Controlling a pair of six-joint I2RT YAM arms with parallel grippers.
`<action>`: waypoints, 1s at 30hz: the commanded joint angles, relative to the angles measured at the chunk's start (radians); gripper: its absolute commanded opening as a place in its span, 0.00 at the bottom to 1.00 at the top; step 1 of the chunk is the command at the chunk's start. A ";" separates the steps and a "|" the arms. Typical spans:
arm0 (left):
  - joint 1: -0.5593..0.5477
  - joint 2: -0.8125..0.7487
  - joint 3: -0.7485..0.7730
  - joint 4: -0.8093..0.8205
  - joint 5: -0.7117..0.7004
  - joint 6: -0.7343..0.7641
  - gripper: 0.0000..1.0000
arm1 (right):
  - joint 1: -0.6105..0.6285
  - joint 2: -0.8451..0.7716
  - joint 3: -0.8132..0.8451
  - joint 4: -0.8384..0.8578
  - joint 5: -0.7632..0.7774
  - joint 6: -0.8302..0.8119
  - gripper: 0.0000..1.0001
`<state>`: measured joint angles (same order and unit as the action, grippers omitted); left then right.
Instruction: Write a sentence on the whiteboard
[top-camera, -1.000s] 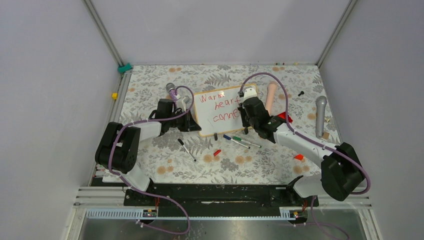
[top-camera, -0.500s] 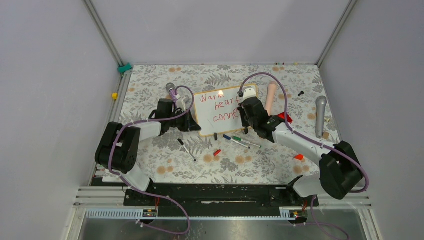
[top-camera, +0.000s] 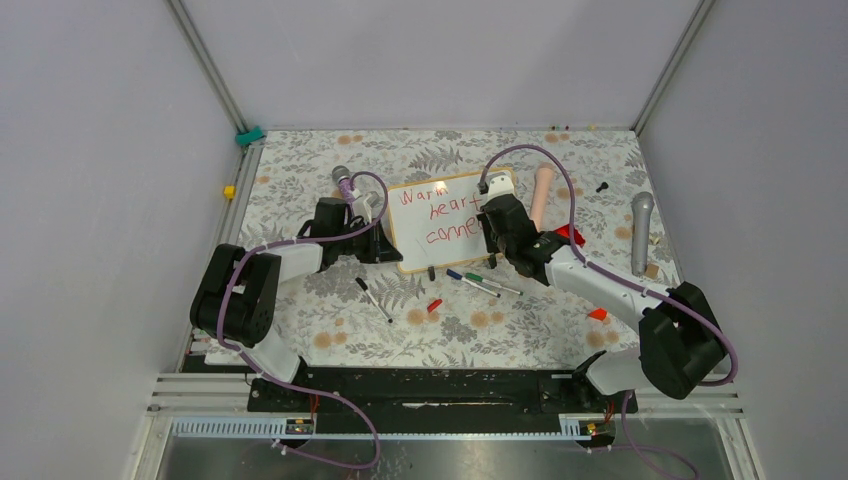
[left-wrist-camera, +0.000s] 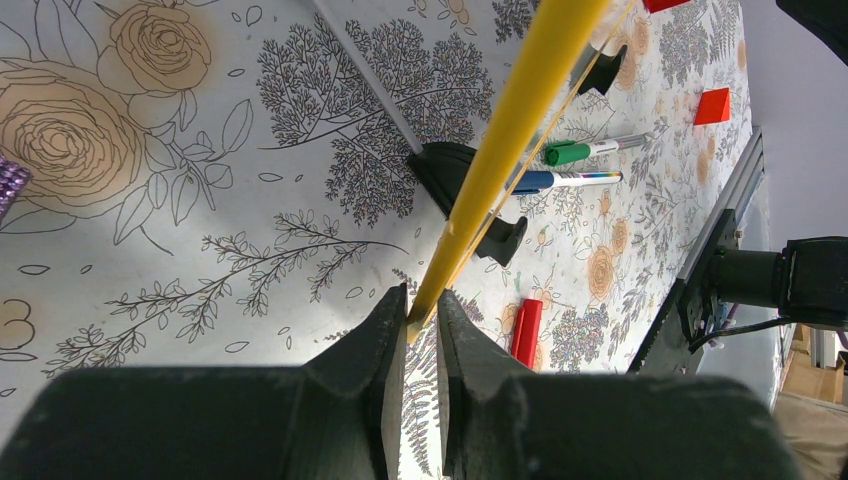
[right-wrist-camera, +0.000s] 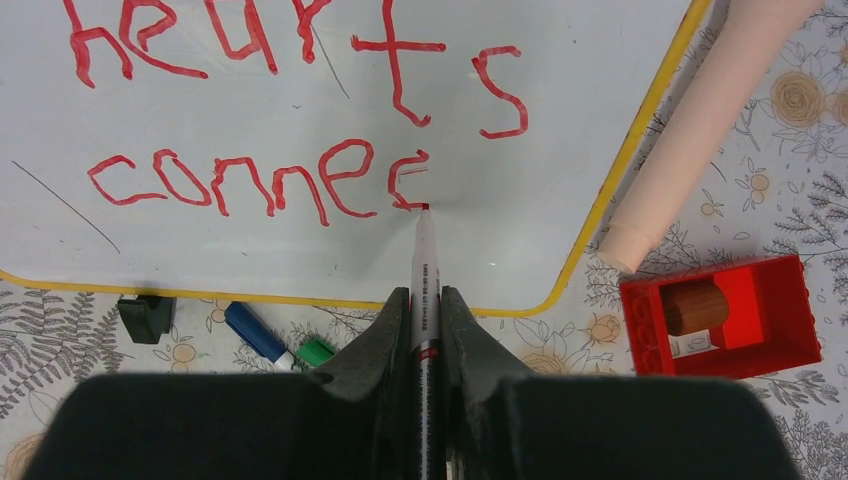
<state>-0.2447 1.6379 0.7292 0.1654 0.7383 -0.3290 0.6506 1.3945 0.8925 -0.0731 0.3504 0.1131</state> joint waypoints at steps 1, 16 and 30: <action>0.007 0.008 0.032 0.017 -0.034 0.010 0.00 | -0.007 -0.002 0.017 -0.003 0.058 -0.019 0.00; 0.008 0.007 0.033 0.017 -0.035 0.010 0.00 | -0.007 -0.118 0.005 0.010 0.025 -0.030 0.00; 0.007 0.008 0.033 0.018 -0.034 0.010 0.00 | -0.012 -0.027 0.053 0.014 0.088 -0.056 0.00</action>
<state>-0.2447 1.6379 0.7292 0.1654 0.7376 -0.3286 0.6476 1.3533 0.9054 -0.0845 0.4026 0.0742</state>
